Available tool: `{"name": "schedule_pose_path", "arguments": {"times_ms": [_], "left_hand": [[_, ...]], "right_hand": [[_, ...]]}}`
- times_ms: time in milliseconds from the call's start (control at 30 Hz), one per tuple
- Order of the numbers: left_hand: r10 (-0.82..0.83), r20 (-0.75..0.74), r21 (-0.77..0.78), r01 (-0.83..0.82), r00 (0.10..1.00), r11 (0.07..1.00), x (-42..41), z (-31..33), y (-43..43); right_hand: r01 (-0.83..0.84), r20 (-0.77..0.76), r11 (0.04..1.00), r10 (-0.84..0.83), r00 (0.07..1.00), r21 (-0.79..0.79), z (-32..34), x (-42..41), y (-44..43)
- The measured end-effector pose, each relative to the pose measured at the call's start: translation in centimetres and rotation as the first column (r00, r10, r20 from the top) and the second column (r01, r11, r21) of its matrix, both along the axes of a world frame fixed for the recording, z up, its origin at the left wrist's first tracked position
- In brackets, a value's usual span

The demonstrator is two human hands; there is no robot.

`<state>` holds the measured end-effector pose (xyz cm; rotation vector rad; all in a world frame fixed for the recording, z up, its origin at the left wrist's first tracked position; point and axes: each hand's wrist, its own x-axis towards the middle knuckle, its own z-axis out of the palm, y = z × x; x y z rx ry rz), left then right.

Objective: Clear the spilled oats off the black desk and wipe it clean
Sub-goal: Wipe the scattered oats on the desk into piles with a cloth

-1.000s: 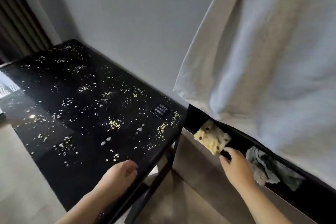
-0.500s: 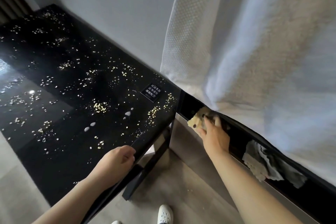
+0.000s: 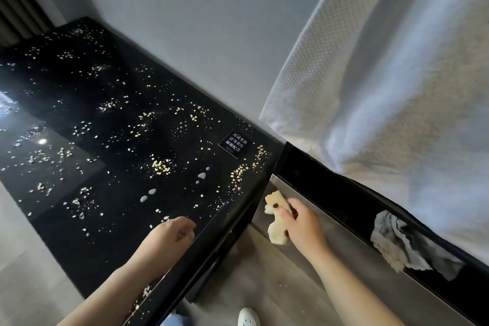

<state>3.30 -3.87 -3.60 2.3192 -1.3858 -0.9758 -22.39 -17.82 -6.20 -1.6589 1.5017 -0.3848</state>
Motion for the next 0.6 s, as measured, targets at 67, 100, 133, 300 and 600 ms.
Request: {"name": "schedule_pose_path", "arguments": {"times_ms": [67, 100, 133, 300, 600], "left_hand": [[-0.030, -0.002, -0.008, 0.030, 1.000, 1.000, 2.0, -0.1, -0.1], [-0.052, 0.002, -0.007, 0.052, 0.999, 0.999, 3.1, -0.1, -0.2], [-0.082, 0.008, 0.000, 0.082, 0.997, 0.997, 4.3, -0.3, -0.4], [-0.241, 0.092, 0.021, 0.240, 0.966, 0.971, 10.1, -0.8, -2.4], [-0.410, 0.132, -0.038, 0.417, 0.903, 0.908, 13.1, -3.7, -10.2]], "right_hand": [[0.027, -0.011, 0.999, -0.027, 1.000, 0.019, 0.3, 1.7, 0.8], [0.062, -0.028, 0.998, -0.061, 0.998, 0.026, 0.5, 2.6, 1.1], [0.116, -0.042, 0.993, -0.115, 0.993, 0.030, 0.7, 3.5, 1.2], [0.361, -0.057, 0.932, -0.363, 0.930, -0.031, 1.3, 7.8, 1.6], [0.435, 0.080, 0.883, -0.427, 0.901, -0.178, 0.4, 13.3, -3.6]]}}
